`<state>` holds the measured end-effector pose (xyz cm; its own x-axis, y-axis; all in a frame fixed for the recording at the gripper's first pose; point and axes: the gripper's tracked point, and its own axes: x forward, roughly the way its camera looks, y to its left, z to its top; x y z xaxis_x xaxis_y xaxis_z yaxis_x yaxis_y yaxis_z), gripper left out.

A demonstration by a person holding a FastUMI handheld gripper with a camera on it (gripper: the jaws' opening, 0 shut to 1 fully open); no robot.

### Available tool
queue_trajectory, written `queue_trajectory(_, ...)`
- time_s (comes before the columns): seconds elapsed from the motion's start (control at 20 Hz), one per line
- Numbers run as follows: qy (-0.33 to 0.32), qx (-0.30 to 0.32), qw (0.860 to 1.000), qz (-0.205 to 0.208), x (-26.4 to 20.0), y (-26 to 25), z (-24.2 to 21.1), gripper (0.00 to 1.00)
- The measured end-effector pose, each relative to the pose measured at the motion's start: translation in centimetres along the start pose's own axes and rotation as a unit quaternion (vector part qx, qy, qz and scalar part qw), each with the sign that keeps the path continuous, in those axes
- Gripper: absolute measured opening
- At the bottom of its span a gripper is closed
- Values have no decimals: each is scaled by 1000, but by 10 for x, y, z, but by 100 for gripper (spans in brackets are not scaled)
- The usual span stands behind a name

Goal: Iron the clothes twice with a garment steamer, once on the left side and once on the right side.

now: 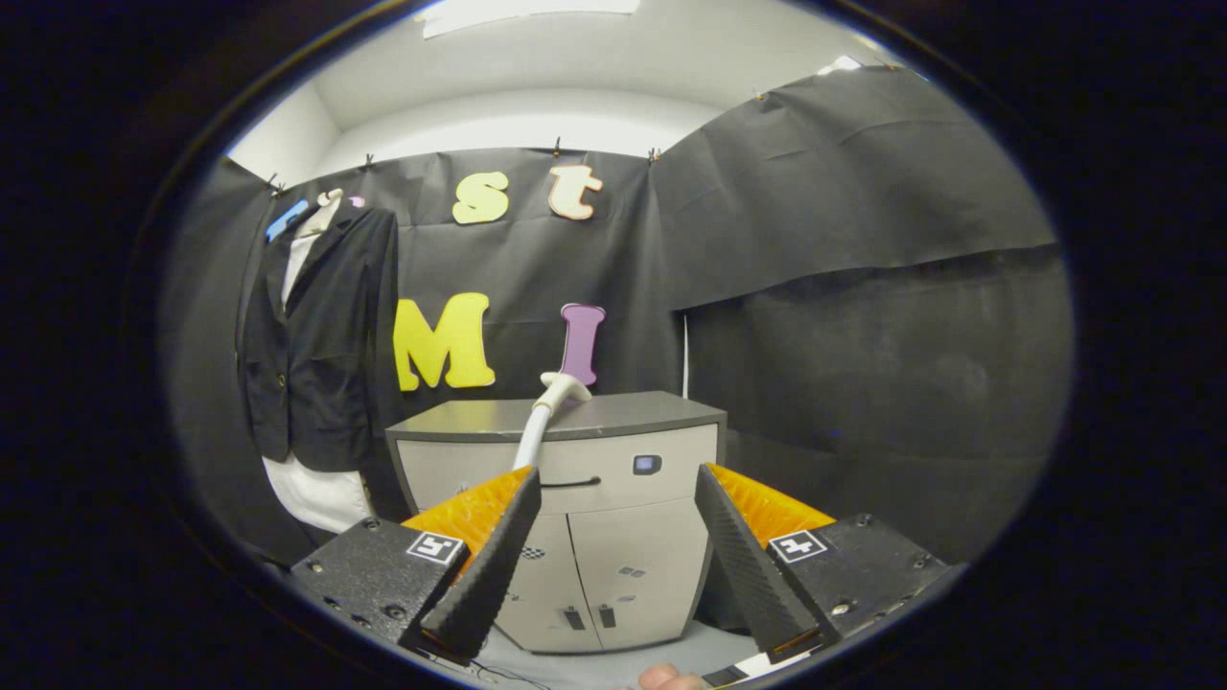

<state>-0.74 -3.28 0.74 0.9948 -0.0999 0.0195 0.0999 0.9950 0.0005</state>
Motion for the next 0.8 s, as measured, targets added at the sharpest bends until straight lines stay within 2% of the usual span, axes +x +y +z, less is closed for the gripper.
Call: queue_trajectory(0.8,28,10,999,24,6,36,-15,100)
